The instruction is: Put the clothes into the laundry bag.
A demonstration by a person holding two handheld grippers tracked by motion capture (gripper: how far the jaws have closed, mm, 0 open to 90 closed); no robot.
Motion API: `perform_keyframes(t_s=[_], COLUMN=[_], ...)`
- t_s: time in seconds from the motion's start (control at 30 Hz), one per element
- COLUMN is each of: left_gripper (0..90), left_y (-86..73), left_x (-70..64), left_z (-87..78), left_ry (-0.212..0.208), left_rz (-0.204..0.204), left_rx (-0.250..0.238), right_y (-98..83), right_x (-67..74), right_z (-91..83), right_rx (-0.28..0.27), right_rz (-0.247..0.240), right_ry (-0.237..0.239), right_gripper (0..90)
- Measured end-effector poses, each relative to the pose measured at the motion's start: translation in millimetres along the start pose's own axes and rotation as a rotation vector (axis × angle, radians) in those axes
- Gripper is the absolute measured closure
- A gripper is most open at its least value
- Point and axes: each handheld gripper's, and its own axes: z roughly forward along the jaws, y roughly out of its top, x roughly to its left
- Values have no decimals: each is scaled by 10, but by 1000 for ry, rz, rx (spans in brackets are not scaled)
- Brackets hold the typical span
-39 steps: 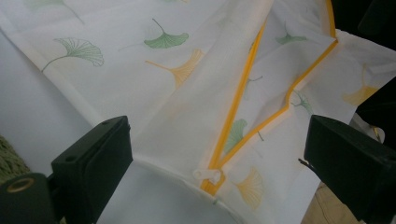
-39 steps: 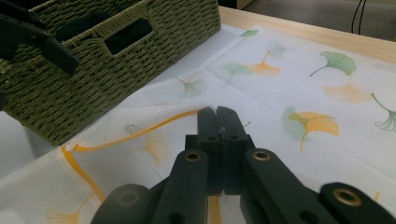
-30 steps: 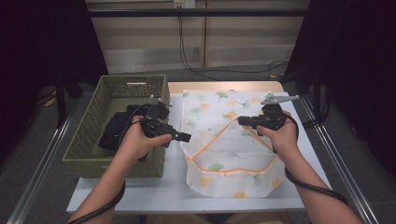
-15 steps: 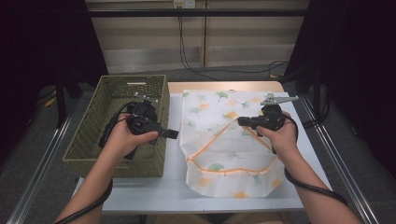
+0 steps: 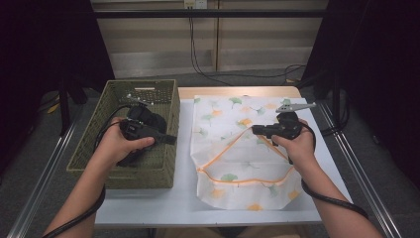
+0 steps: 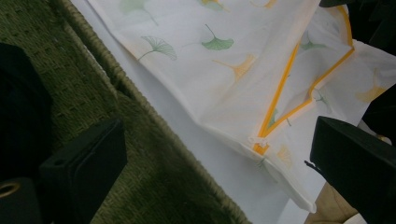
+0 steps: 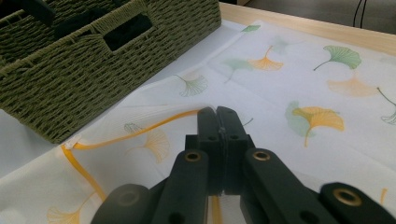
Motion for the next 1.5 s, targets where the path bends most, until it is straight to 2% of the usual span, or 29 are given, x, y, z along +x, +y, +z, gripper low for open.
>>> perform_keyframes(t_s=[0.07, 0.17, 0.23, 0.27, 0.33, 0.6, 0.67, 0.7, 0.73, 0.8, 1.03, 1.07, 1.1, 1.13, 1.17, 1.2, 1.23, 1.3, 1.43, 1.5], left_gripper=[38, 43, 47, 48, 48, 48, 48, 49, 49, 48, 49, 49, 49, 49, 49, 49, 49, 49, 49, 48], left_y=[-6, -14, -20, -23, -31, -85, -100, -108, -120, -134, -181, -181, -186, -187, -190, -191, -194, -197, -212, -211], left_x=[39, 91, 152, 164, 212, 408, 452, 482, 508, 569, 748, 775, 798, 809, 822, 841, 850, 886, 919, 942], left_z=[-39, -91, -137, -149, -185, -253, -254, -258, -251, -252, -236, -251, -248, -243, -234, -236, -226, -228, -192, -198], left_ry=[12, 25, 38, 44, 78, 139, 153, 161, 170, 175, 233, 228, 245, 241, 256, 253, 250, 257, 273, 274], left_rz=[7, -13, 4, -19, -14, -24, -40, -30, -45, -45, -79, -71, -65, -81, -78, -74, -86, -75, -95, -81], left_rx=[4, -9, 3, -12, -9, -3, -8, 0, -7, 8, -15, 2, -2, -10, -12, -4, -11, -6, -26, -10], right_y=[0, -5, -8, -9, -13, -4, -4, -5, -9, -17, -24, -23, -22, -21, -20, -19, -19, -24, -36, -40], right_x=[2, 2, 0, -1, 1, 14, 15, 16, 14, 8, 8, 7, 6, 5, 7, 9, 9, 10, 10, 10], right_z=[4, 5, 6, 6, 7, 20, 22, 21, 22, 22, 24, 24, 22, 23, 24, 24, 25, 29, 40, 39], right_rx=[-1, 4, 3, 2, 4, 8, 10, 9, 9, 11, 11, 11, 12, 11, 11, 11, 11, 12, 12, 15], right_rz=[-2, -1, 4, 3, 5, 0, -2, -3, -1, 1, 4, 4, 1, -3, -1, -2, -2, 1, -2, 0], right_ry=[1, 1, 0, 0, -1, 1, 2, 1, 0, 1, -3, -2, -1, 1, 0, -1, 0, 0, 3, 3], right_gripper=[900, 900, 900, 900, 900, 900, 900, 900, 900, 900, 900, 900, 900, 900, 900, 900, 900, 900, 900, 900])
